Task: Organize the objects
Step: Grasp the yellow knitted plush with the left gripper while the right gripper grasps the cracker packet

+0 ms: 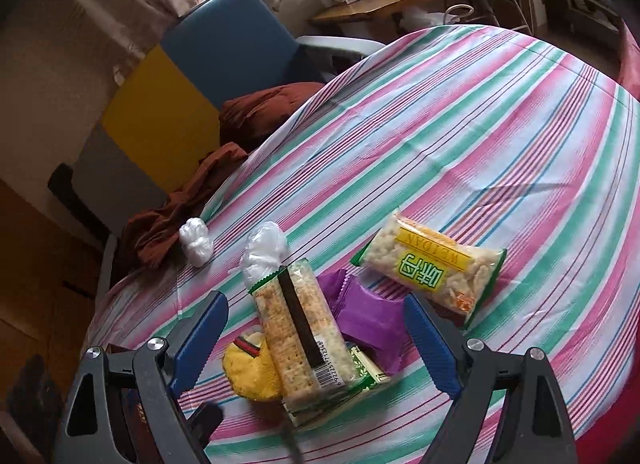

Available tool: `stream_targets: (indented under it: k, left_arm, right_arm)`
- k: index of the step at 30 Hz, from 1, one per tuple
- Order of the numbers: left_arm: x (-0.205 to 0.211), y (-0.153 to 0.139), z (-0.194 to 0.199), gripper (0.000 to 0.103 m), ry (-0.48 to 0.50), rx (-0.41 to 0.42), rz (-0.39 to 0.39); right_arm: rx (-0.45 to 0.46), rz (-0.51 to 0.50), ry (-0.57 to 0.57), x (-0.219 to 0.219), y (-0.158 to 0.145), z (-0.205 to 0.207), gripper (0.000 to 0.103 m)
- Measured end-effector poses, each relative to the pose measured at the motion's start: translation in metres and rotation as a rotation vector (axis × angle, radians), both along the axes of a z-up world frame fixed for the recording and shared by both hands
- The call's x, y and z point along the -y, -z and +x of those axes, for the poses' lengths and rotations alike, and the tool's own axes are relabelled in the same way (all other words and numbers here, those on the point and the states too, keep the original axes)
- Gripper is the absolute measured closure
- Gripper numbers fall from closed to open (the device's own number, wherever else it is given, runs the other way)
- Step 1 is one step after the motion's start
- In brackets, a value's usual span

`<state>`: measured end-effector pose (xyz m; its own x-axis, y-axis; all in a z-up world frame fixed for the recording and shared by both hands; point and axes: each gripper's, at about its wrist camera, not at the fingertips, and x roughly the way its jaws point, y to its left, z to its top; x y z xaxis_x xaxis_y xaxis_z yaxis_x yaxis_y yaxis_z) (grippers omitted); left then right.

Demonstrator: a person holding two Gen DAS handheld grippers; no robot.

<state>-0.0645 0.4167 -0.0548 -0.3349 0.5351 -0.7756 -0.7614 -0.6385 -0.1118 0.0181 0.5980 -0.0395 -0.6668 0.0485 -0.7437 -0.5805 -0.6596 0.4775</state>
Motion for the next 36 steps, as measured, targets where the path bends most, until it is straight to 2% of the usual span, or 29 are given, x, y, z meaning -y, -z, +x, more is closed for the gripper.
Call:
stream_targets:
  k: [6,9,11,12,13,15,16,22,27,30,32,34,36]
  left_arm:
    - [-0.029,0.017,-0.012,0.004,0.032,0.051,0.015]
    - [-0.040,0.029,-0.019,0.009,0.038,0.085,0.008]
    - [-0.043,0.036,-0.026,0.021,0.038,0.123,0.005]
    - [-0.043,0.041,-0.029,0.035,0.042,0.157,0.003]
    - [-0.041,0.044,-0.031,0.044,0.046,0.189,0.014]
    - [-0.034,0.044,-0.029,0.057,0.046,0.216,0.046]
    - [-0.032,0.042,-0.025,0.059,0.050,0.210,0.048]
    - [-0.003,0.038,-0.014,0.061,0.010,0.188,0.031]
    - [0.026,0.039,-0.007,0.060,-0.017,0.177,0.042]
    - [0.037,0.040,-0.002,0.060,-0.025,0.159,0.047]
    - [0.042,0.041,0.001,0.060,-0.028,0.154,0.047]
    - [0.043,0.040,0.004,0.061,-0.026,0.134,0.039]
    - [0.045,0.040,0.009,0.062,-0.025,0.112,0.029]
  right_arm:
    - [0.002,-0.005,-0.002,-0.001,0.002,-0.002,0.012]
    - [0.011,0.002,-0.009,0.000,0.002,-0.004,0.012]
    - [0.022,0.010,-0.019,0.002,0.004,-0.007,0.012]
    - [0.027,0.015,-0.028,0.003,0.004,-0.008,0.012]
    - [0.032,0.021,-0.042,0.005,0.004,-0.010,0.013]
    - [0.053,0.046,-0.070,0.010,0.005,-0.015,0.013]
    - [0.067,0.061,-0.088,0.013,0.005,-0.019,0.014]
    - [0.200,0.166,-0.188,0.036,0.017,-0.038,0.014]
    - [0.265,0.213,-0.214,0.042,0.024,-0.043,0.015]
    - [0.290,0.252,-0.219,0.045,0.025,-0.044,0.022]
    - [0.296,0.278,-0.224,0.047,0.025,-0.044,0.040]
    - [0.295,0.296,-0.234,0.049,0.023,-0.045,0.053]
    - [0.294,0.303,-0.243,0.052,0.023,-0.046,0.054]
